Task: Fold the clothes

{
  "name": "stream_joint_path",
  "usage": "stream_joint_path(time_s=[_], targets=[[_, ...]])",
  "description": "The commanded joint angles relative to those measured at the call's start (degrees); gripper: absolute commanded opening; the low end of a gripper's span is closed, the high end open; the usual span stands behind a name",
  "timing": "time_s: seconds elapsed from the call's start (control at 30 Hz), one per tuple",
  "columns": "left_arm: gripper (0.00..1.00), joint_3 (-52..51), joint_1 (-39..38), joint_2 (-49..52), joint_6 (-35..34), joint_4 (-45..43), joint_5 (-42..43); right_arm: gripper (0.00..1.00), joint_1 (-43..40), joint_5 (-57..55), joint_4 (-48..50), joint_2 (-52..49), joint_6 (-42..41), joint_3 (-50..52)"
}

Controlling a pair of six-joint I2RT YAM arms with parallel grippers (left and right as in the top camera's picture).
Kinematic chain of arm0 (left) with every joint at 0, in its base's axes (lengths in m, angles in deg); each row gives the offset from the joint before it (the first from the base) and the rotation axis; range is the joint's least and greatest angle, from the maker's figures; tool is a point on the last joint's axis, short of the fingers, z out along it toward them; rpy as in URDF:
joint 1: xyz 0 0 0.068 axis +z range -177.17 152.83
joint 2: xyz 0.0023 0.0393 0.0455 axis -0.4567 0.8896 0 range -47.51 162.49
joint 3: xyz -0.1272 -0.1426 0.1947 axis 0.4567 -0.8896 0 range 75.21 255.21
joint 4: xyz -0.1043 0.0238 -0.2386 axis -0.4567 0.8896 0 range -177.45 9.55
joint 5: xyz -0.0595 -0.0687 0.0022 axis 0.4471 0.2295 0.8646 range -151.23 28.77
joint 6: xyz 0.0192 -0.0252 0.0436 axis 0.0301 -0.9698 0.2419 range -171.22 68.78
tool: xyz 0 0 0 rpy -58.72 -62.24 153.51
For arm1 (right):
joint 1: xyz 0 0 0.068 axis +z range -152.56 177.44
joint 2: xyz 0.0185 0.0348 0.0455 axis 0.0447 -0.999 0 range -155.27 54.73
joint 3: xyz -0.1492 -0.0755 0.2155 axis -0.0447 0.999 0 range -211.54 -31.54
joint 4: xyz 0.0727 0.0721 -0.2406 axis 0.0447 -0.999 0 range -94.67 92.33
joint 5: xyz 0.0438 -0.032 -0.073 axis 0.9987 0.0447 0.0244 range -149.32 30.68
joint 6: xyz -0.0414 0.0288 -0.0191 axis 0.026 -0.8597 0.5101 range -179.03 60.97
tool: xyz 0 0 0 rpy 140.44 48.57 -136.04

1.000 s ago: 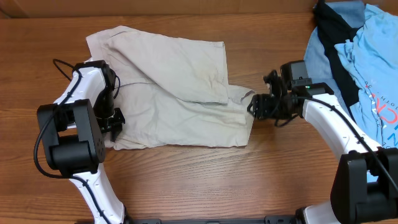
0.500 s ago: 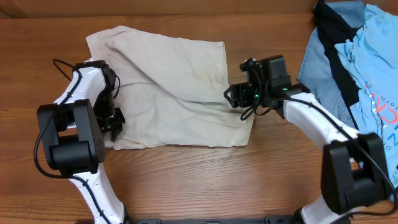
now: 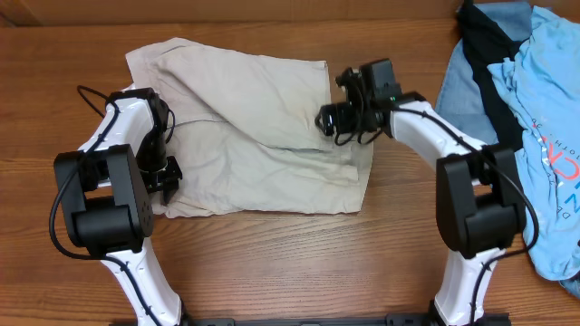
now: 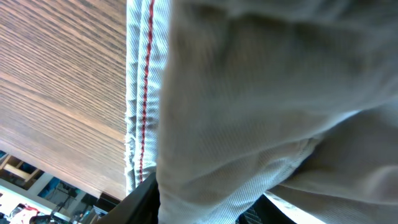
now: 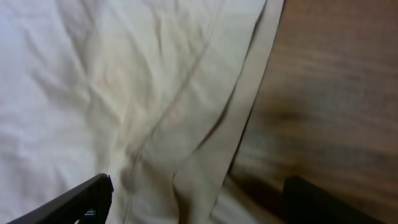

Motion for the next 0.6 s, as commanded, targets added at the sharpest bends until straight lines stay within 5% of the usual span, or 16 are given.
stream_joint_path(time_s=[0.0, 0.27, 0.57], targets=[[0.4, -0.55, -0.39, 0.07, -1.2, -0.61, -0.35, 0.91, 0.13, -0.42, -0.92, -3.85, 0.13, -6.51], [0.4, -0.55, -0.39, 0.07, -1.18, -1.14, 0.7, 0.89, 0.13, 0.02, -0.81, -10.16, -0.66, -8.66], [0.4, -0.55, -0.39, 0.07, -1.18, -1.22, 0.68, 0.42, 3.3, 1.03, 2.01, -12.63, -1.49, -8.66]])
